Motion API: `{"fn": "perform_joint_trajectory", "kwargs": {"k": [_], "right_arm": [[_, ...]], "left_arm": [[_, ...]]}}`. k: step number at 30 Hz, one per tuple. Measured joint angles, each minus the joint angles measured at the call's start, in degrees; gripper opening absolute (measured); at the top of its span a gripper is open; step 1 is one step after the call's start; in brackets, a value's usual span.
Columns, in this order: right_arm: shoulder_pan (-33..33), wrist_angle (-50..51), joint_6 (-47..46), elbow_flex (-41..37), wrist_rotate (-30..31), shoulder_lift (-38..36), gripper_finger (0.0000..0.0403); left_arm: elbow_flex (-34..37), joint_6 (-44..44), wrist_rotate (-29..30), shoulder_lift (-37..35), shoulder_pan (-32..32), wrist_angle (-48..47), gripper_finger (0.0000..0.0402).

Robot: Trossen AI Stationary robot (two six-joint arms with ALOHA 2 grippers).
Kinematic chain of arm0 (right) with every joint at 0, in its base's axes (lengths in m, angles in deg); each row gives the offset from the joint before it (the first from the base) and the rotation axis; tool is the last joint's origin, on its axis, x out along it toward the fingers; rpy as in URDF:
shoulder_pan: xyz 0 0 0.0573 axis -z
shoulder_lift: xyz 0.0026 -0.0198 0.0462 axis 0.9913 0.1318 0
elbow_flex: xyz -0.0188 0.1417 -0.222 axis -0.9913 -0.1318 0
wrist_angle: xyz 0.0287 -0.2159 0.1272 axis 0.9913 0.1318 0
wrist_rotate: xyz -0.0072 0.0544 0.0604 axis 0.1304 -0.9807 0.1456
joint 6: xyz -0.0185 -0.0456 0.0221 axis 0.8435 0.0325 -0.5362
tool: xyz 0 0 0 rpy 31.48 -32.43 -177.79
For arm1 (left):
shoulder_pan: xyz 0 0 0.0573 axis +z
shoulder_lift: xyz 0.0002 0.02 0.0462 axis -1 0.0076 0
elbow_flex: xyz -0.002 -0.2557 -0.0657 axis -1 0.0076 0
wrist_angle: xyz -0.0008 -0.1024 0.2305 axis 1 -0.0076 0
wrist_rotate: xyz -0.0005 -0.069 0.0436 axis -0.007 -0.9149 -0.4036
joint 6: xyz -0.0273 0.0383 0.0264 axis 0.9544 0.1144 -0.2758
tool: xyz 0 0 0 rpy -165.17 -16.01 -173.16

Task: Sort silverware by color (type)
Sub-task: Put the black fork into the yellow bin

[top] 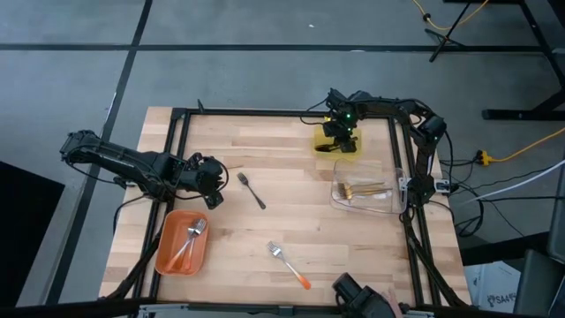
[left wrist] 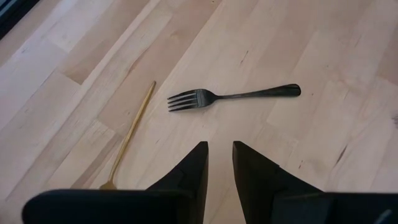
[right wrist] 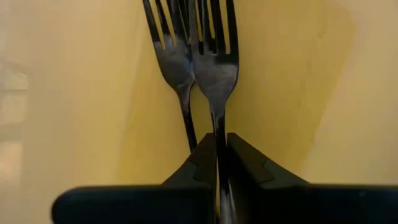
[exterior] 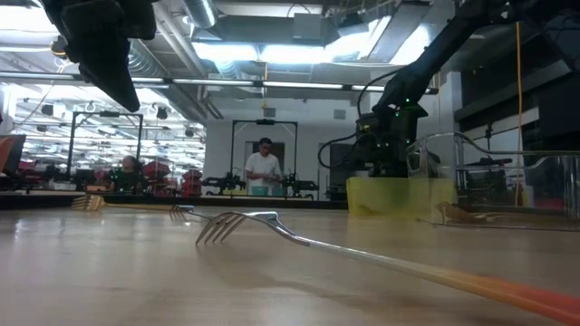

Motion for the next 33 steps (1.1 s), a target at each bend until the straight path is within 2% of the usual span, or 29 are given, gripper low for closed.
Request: {"fn": "perform_joint_trajectory", "kwargs": {"k": [13, 33], "right_arm": [[0.01, -0.23, -0.03, -0.02, 0.13, 0.01, 0.0073], [0.01, -0.2, -0.03, -0.02, 0.13, 0.01, 0.0072]], "left_arm": [[0.0, 0.0, 0.0, 0.0, 0.0, 0.0, 0.0068], [0.0, -0.27, 0.2, 0.0, 0.02, 0.0, 0.0068]]}}
